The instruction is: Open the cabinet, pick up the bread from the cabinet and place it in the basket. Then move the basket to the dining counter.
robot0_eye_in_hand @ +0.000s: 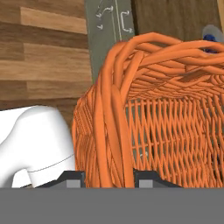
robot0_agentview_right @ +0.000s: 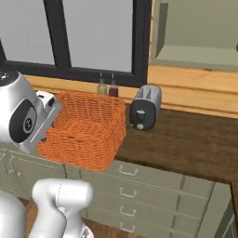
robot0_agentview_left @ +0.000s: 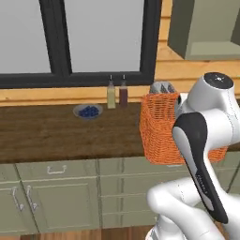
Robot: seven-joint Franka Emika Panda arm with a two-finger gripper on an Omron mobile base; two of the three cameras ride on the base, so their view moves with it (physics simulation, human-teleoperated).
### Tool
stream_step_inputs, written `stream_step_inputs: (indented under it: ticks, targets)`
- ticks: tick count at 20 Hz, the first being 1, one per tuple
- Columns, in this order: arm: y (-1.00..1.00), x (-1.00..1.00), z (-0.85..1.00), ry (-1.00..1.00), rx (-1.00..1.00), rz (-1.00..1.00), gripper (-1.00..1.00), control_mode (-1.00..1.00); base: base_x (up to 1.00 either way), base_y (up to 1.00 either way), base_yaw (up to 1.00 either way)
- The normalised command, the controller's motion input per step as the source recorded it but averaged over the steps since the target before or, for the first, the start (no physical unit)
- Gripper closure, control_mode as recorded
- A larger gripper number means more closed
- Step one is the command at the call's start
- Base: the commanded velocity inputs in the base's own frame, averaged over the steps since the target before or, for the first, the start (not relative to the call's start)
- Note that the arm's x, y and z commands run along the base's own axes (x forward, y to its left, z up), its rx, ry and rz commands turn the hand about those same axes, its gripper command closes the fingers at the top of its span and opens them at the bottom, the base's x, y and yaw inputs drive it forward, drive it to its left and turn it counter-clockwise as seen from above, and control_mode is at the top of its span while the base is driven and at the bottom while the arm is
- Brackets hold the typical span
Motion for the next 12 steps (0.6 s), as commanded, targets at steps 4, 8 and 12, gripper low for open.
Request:
stream_step_inputs:
  ticks: [4, 8, 12]
  targets:
    - [0.00, 0.00, 0.00, 0.00, 0.00, 0.00, 1.00, 1.00, -0.15, 1.00, 0.74]
    - [0.00, 0.00, 0.00, 0.00, 0.00, 0.00, 1.00, 1.00, -0.07, 1.00, 0.84]
    - [0.00, 0.00, 0.00, 0.00, 0.00, 0.00, 1.00, 1.00, -0.10, 0.98, 0.86]
